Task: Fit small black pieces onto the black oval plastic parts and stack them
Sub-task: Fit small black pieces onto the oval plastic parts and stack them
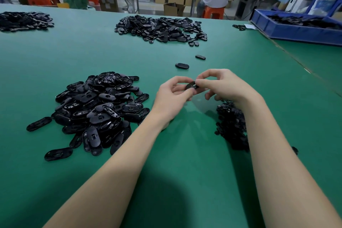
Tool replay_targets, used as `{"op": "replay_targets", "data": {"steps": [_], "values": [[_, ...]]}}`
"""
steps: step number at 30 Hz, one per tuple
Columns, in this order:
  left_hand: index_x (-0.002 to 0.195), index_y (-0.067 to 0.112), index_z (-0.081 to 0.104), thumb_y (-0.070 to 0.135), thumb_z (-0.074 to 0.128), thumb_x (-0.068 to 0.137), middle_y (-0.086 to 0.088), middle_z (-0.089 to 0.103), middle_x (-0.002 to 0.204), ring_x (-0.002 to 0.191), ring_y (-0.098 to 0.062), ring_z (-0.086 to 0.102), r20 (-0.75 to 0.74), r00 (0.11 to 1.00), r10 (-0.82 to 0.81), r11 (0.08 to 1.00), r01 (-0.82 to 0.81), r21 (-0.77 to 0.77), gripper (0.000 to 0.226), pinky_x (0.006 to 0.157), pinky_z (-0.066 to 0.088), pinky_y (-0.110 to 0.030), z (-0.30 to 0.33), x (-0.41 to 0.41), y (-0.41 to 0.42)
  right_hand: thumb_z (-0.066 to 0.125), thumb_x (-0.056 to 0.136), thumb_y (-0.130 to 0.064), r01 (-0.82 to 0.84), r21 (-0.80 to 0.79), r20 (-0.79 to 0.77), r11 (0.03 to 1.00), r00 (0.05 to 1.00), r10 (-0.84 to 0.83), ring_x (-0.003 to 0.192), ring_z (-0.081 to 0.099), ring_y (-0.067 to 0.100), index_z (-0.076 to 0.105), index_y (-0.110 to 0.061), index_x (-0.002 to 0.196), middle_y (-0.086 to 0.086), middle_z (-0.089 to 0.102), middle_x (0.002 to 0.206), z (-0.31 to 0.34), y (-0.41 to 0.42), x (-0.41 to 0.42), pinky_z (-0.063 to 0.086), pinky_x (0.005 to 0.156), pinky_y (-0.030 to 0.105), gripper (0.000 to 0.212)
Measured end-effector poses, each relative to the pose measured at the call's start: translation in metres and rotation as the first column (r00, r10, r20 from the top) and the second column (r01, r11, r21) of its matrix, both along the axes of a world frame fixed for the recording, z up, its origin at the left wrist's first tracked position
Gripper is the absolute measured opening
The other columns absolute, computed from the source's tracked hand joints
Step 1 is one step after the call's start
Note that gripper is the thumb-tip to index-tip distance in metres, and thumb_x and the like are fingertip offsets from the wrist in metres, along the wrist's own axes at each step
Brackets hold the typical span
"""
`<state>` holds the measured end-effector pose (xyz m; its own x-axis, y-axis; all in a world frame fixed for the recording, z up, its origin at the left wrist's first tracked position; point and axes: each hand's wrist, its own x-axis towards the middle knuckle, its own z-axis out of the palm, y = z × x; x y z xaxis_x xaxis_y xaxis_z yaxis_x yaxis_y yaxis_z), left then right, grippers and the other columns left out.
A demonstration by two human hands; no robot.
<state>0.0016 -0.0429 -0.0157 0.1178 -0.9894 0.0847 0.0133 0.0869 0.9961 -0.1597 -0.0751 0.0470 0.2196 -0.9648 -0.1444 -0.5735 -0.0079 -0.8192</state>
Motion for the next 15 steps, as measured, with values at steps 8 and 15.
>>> {"op": "replay_targets", "data": {"steps": [8, 15], "values": [[0.104, 0.014, 0.071, -0.002, 0.063, 0.093, -0.002, 0.071, 0.076, 0.065, -0.011, 0.063, -0.255, 0.961, 0.103, 0.992, -0.082, 0.093, 0.021, 0.069, 0.054, -0.019, 0.005, 0.007, -0.002, 0.078, 0.080, -0.041, 0.149, -0.172, -0.481, 0.974, 0.850, -0.215, 0.102, 0.067, 0.021, 0.075, -0.034, 0.086, -0.004, 0.076, 0.101, 0.002, -0.005, -0.027, 0.055, 0.095, 0.038, 0.009], [0.100, 0.016, 0.073, 0.000, 0.062, 0.095, -0.001, 0.076, 0.090, 0.078, -0.014, 0.069, -0.157, 0.982, 0.107, 0.992, -0.096, 0.077, 0.020, 0.080, 0.057, -0.021, 0.001, 0.010, -0.005, 0.084, 0.076, -0.035, 0.176, -0.121, -0.526, 0.977, 0.823, -0.214, 0.106, 0.065, 0.021, 0.079, -0.035, 0.083, -0.004, 0.074, 0.106, -0.004, 0.000, -0.028, 0.053, 0.097, 0.037, 0.009]]}}
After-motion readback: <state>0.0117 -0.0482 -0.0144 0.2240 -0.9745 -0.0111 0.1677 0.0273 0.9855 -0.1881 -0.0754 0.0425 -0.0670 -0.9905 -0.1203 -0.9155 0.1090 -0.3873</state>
